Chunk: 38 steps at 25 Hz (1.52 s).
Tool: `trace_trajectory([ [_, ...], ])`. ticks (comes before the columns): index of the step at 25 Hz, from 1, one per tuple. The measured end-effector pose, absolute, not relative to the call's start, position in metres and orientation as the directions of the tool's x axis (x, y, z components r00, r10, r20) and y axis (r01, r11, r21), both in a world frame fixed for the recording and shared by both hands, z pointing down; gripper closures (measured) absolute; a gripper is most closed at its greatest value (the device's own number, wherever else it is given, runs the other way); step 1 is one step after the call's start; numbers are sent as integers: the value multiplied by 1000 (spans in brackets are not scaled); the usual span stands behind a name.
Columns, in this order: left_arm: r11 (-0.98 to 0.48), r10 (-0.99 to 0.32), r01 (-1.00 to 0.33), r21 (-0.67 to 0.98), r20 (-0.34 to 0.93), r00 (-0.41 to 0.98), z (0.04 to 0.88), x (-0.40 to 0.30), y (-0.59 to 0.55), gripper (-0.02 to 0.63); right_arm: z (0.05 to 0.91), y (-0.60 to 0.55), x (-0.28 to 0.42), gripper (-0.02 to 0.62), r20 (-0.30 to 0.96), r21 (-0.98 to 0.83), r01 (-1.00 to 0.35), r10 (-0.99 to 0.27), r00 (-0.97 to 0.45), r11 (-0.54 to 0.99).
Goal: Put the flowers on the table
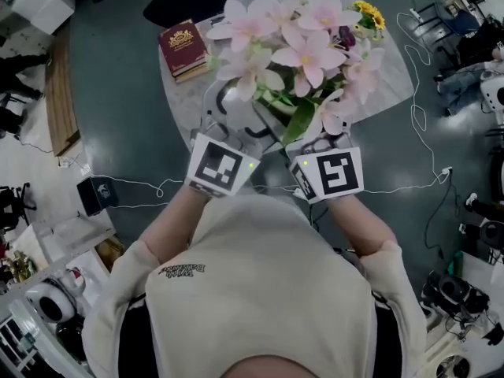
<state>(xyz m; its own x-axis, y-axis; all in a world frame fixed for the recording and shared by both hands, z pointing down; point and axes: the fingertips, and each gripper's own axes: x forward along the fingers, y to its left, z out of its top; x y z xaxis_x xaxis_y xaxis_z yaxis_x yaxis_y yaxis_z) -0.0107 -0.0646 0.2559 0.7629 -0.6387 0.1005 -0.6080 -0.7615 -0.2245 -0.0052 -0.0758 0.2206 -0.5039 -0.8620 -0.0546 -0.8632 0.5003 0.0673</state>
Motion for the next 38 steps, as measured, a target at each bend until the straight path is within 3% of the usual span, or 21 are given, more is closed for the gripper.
trace_trajectory([
  [38,-739,-667,-633,-230,117,736,283,28,-187,112,247,-200,31,75,-18,74,-838,-840,-543,540],
])
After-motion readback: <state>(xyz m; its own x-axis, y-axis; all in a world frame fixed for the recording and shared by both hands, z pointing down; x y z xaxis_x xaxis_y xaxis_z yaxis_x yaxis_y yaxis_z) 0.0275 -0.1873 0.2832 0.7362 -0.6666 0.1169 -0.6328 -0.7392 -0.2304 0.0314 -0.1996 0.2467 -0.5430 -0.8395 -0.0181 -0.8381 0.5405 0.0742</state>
